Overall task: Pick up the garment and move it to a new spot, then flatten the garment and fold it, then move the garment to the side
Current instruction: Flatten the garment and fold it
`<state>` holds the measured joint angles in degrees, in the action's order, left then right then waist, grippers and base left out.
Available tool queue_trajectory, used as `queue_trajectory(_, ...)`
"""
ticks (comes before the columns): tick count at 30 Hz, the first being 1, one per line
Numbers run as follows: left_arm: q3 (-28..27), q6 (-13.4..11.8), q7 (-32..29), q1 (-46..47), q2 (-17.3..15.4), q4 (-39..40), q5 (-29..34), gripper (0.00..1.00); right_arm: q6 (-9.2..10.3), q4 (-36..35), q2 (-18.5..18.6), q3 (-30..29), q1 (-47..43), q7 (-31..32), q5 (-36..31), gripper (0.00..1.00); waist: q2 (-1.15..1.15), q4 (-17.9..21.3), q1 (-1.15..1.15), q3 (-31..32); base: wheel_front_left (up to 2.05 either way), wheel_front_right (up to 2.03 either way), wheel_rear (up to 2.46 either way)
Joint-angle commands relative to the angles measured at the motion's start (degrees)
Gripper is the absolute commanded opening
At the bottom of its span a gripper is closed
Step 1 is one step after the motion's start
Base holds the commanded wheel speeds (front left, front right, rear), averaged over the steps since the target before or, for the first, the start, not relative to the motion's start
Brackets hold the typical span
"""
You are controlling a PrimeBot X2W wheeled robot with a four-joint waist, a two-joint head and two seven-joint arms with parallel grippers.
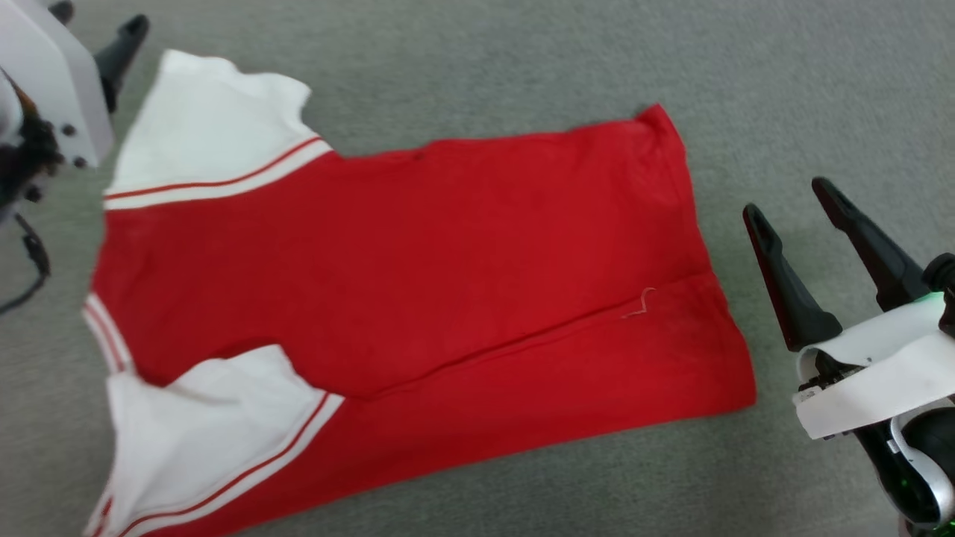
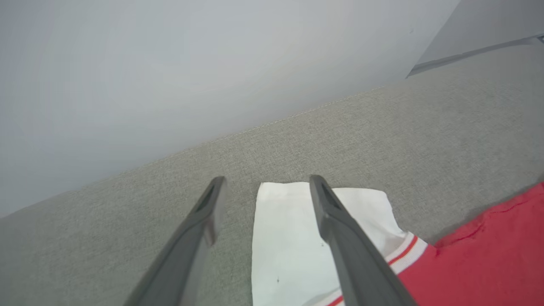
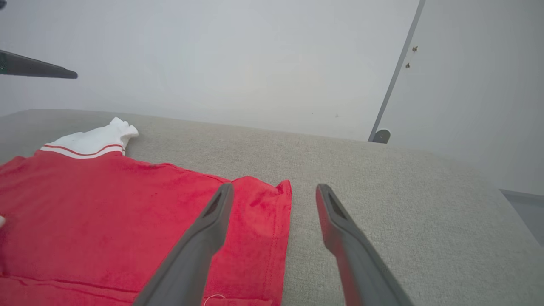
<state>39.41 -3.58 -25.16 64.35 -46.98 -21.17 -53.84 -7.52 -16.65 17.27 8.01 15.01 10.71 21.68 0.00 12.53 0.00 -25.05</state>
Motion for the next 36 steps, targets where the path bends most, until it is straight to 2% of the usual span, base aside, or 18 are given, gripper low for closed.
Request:
queue_trajectory(1,0.04,0.17,-0.55,1.06,0.2,-0.98,0.09,1.0,0.07,-0.19,-0.38,0.3,0.84,-1.14,-0.12,1.0,0.0,3.26,0.0,-3.29,0.0,0.0,0.0)
queue_trajectory(7,0.77,1.07,-4.38,3.42,0.16,-5.97,-0.45,1.0,0.06,-0.01,-0.5,1.33,1.83,-5.03,-0.21,1.0,0.0,5.21,0.0,-5.22,0.0,0.0,0.0)
queue_trajectory(20,2.41,-1.21,-11.5,4.15,0.43,-12.24,-1.28,1.0,0.07,-1.28,0.16,2.26,3.27,-7.82,0.01,1.0,0.0,6.25,0.0,-7.3,0.0,0.0,0.0)
queue_trajectory(21,2.56,-1.5,-12.36,3.92,0.49,-12.75,-1.49,0.97,0.07,-1.38,0.21,2.28,3.35,-7.87,0.06,1.0,0.0,6.24,0.0,-7.34,0.0,0.0,0.0)
queue_trajectory(22,2.74,-1.79,-13.24,3.69,0.53,-13.15,-1.76,0.77,0.07,-1.51,0.36,2.33,3.38,-7.79,0.05,1.0,0.0,6.23,0.0,-7.37,0.0,0.0,0.0)
queue_trajectory(23,2.6,-2.17,-13.79,3.53,0.66,-13.52,-2.17,0.64,0.07,-1.62,0.43,2.3,3.33,-7.69,0.08,1.0,0.0,6.22,0.0,-7.39,0.0,0.0,0.0)
queue_trajectory(24,2.56,-2.37,-14.44,3.39,0.84,-13.79,-2.52,0.19,0.07,-1.77,0.5,2.32,3.37,-7.55,0.15,1.0,0.0,6.19,0.0,-7.39,0.0,0.0,0.0)
queue_trajectory(25,2.62,-2.46,-14.89,3.36,1.09,-13.85,-2.7,0.0,0.07,-1.97,0.6,2.35,3.54,-7.4,0.2,1.0,0.0,6.16,0.0,-7.4,0.0,0.0,0.0)
queue_trajectory(32,2.58,-1.92,-14.7,3.73,2.28,-13.82,-3.47,0.0,0.07,-2.92,1.4,2.25,4.92,-5.45,0.81,1.0,0.0,5.67,0.0,-7.31,0.0,0.0,0.0)
queue_trajectory(36,2.78,-1.75,-14.28,4.13,3.08,-14.05,-3.45,0.0,0.07,-1.8,2.32,2.71,7.08,-2.19,1.45,1.0,0.0,5.17,0.0,-7.14,0.0,0.0,0.0)
